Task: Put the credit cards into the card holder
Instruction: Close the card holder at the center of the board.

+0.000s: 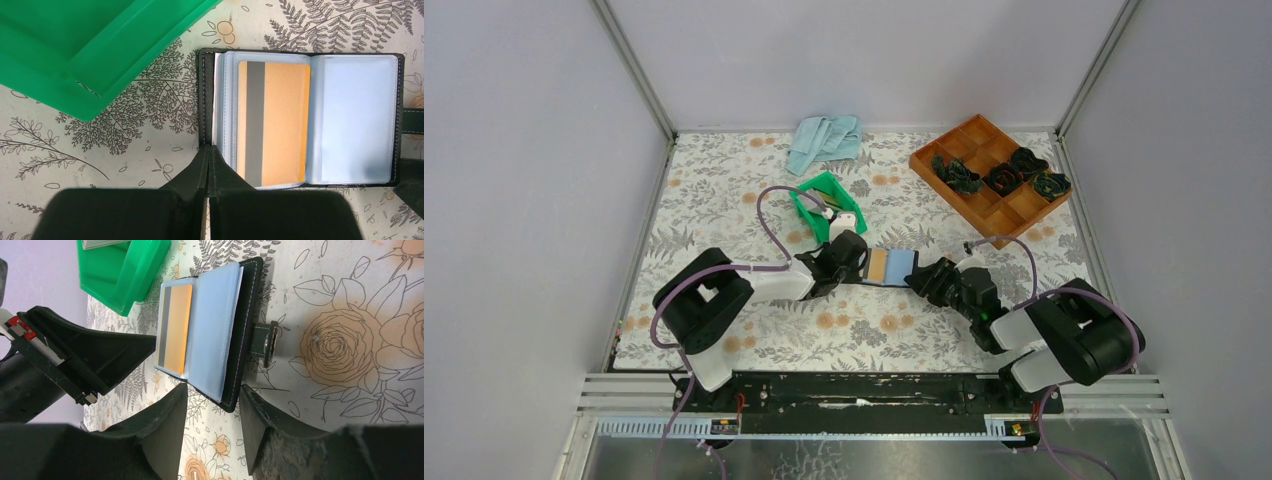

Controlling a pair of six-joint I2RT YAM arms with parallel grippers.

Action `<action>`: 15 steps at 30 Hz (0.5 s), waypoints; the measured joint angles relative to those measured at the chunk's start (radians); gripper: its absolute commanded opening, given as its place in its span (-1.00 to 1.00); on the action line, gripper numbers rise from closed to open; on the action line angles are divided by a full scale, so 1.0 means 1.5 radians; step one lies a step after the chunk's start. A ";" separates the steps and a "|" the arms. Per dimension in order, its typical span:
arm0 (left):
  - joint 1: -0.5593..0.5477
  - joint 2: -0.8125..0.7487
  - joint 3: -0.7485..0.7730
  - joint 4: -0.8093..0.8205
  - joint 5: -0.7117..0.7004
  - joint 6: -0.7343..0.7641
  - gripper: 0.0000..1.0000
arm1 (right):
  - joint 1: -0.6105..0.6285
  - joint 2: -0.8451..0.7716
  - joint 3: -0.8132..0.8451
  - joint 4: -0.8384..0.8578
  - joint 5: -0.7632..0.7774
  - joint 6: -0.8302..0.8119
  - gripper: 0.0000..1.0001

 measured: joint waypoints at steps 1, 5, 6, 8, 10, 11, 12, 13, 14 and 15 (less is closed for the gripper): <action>0.000 0.000 0.000 0.000 0.000 0.000 -1.00 | 0.000 0.009 0.002 0.007 0.000 0.000 -0.04; 0.000 0.000 0.000 0.000 0.000 0.000 -1.00 | 0.000 0.046 0.006 0.031 -0.001 0.001 -0.09; 0.000 0.000 0.000 0.000 0.000 0.000 -1.00 | 0.000 0.053 0.007 0.036 -0.001 0.001 -0.10; 0.000 0.000 0.000 0.000 0.000 0.000 -1.00 | 0.000 0.060 0.010 0.038 -0.001 0.001 -0.14; 0.000 0.000 0.000 0.000 0.000 0.000 -1.00 | 0.000 0.061 0.014 0.038 -0.001 -0.001 -0.20; 0.000 0.001 0.000 0.000 0.000 0.000 -1.00 | 0.000 0.061 0.018 0.037 -0.001 -0.001 -0.24; 0.000 0.001 0.000 0.000 0.000 0.000 -1.00 | 0.000 0.061 0.021 0.037 -0.001 -0.002 -0.32; 0.000 0.001 0.000 0.000 0.000 0.000 -1.00 | 0.000 0.060 0.025 0.037 0.000 -0.005 -0.42; 0.000 0.001 0.000 0.000 0.000 0.000 -1.00 | 0.000 0.060 0.030 0.035 0.000 -0.007 -0.53; 0.000 0.001 0.000 0.000 0.000 0.000 -1.00 | 0.000 0.060 0.035 0.035 -0.001 -0.010 -0.64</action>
